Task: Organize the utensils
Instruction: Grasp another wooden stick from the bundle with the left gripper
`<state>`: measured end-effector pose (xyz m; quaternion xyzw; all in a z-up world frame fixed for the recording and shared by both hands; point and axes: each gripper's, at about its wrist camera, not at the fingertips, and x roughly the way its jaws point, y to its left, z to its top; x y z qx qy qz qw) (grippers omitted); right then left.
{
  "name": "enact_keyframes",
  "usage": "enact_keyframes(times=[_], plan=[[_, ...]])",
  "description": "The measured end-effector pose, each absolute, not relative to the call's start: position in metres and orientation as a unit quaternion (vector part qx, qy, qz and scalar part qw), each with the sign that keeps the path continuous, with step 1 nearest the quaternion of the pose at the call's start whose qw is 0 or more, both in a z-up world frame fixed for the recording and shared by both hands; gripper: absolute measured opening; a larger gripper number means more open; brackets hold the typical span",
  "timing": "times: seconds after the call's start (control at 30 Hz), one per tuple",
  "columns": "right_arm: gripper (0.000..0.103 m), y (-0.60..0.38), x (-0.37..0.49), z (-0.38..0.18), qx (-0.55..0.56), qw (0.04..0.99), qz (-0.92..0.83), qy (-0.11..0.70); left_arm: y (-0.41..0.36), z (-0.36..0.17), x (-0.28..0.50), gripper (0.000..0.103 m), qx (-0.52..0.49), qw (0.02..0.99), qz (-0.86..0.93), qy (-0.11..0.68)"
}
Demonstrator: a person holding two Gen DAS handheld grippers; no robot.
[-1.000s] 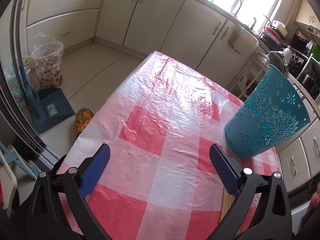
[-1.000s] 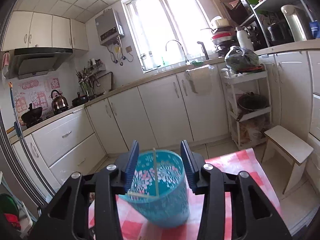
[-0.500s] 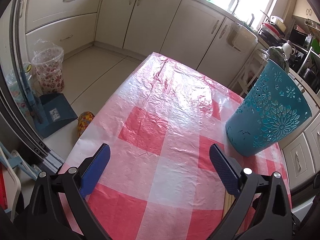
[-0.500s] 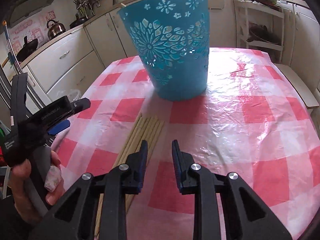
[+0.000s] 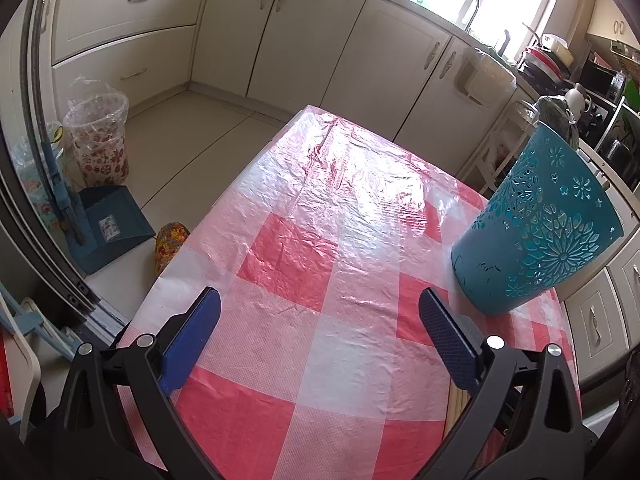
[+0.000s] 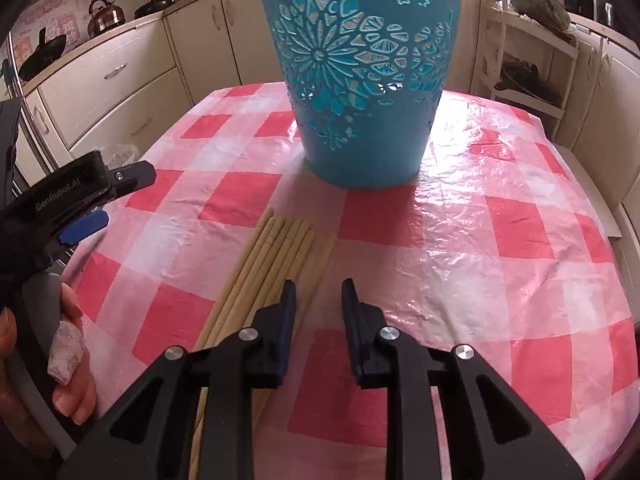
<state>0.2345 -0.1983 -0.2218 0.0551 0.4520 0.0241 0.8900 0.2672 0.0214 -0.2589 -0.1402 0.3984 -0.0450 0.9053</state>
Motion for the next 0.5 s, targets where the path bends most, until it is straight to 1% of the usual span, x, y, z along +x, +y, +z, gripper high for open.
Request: enact_keyframes(times=[0.07, 0.1, 0.13, 0.2, 0.3, 0.33, 0.5], plan=[[0.023, -0.196, 0.234, -0.222, 0.036, 0.889, 0.031, 0.455, 0.019, -0.258, 0.266, 0.095, -0.134, 0.906, -0.050, 0.398], [0.019, -0.197, 0.233, -0.221, 0.027, 0.888, 0.038, 0.457, 0.016, -0.258, 0.266, 0.095, -0.127, 0.906, -0.056, 0.399], [0.013, -0.198, 0.232, -0.221, 0.021, 0.887, 0.044, 0.459, 0.012, -0.258, 0.266, 0.095, -0.116, 0.906, -0.063, 0.401], [0.011, -0.207, 0.228, -0.220, 0.015, 0.882, 0.051, 0.468, -0.004, -0.257, 0.265, 0.095, -0.073, 0.907, -0.088, 0.406], [0.009, -0.234, 0.219, -0.221, 0.029, 0.881, 0.036, 0.471, -0.036, -0.255, 0.258, 0.095, 0.011, 0.903, -0.131, 0.410], [0.006, -0.242, 0.216, -0.221, 0.041, 0.882, 0.034, 0.469, -0.047, -0.255, 0.254, 0.095, 0.039, 0.900, -0.142, 0.411], [0.006, -0.257, 0.211, -0.224, 0.087, 0.882, 0.038, 0.461, -0.076, -0.258, 0.243, 0.095, 0.120, 0.892, -0.138, 0.413]])
